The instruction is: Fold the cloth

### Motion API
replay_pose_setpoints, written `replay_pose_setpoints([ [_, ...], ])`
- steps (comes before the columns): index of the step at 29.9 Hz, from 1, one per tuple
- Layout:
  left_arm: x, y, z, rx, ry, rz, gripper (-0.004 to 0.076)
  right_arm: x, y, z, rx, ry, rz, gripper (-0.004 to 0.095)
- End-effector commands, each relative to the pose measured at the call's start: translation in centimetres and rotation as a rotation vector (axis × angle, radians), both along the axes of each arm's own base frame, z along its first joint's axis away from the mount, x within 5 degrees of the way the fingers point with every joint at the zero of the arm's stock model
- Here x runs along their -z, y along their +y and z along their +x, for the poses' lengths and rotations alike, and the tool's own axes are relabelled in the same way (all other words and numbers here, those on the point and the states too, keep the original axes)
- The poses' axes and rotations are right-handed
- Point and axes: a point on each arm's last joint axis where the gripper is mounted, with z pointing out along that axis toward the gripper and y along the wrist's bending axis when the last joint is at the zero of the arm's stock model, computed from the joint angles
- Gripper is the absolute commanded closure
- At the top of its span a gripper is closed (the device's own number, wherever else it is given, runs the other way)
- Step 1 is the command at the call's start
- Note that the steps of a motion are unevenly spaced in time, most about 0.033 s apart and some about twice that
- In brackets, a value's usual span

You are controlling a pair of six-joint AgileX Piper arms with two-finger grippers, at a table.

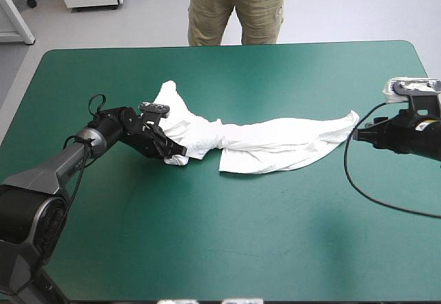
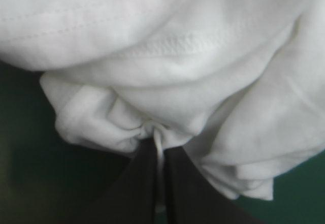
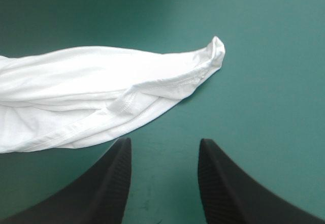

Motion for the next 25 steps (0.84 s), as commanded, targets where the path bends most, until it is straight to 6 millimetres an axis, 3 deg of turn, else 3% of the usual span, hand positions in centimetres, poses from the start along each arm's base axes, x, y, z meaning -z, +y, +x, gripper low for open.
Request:
replay_pose_setpoints([
  [1, -2.6, -0.4, -0.3, -0.002, -0.055, -0.038, 0.0733, 1.1, -0.7, 3.3, 0.035, -0.017, 0.007, 0.0501],
  [8, -2.5, -0.4, -0.4, 0.002, -0.040, -0.040, 0.0733, 6.6, -1.6, 8.8, 0.052, 0.102, 0.011, 0.0493],
  [14, -2.5, -0.4, -0.5, 0.003, -0.030, -0.040, 0.0733, 7.9, -2.2, 12.2, 0.068, 0.086, -0.003, 0.0386],
  [25, -2.5, -0.4, -0.5, 0.002, -0.027, -0.040, 0.0733, 12.2, -2.7, 17.1, 0.075, 0.181, 0.033, 0.0395],
])
